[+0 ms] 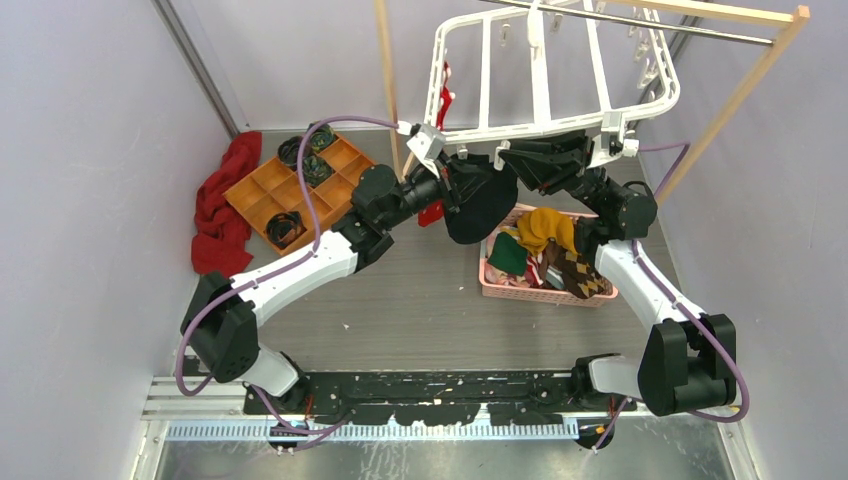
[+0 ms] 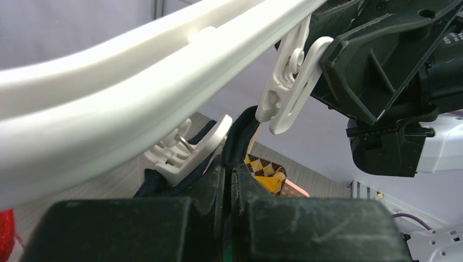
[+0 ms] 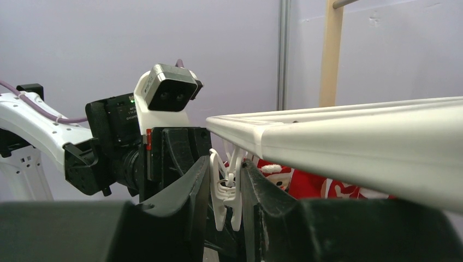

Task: Clip the socks to the hanger
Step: Open the clamp at the hanger.

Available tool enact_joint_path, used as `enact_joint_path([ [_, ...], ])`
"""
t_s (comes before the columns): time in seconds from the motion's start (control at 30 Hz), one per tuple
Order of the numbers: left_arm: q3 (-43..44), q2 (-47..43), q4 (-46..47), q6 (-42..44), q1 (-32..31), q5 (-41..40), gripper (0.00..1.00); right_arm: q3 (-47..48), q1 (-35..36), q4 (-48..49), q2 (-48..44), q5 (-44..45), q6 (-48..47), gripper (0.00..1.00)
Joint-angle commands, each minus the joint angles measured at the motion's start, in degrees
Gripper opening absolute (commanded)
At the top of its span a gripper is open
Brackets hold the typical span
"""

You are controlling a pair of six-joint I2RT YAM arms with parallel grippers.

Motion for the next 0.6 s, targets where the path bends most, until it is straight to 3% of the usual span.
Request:
enact_joint_path([
  [0.0, 2.8, -1.9, 2.4, -1.4, 0.4, 0.7, 0.0, -0.4, 0.3, 0.9, -2.0, -3.1, -0.3, 0.05],
  [0.57, 3.0, -3.3, 4.7, -3.7, 0.6, 1.6, 0.0, -0.9, 0.4, -0.1, -2.1, -3.6, -1.4, 0.05],
])
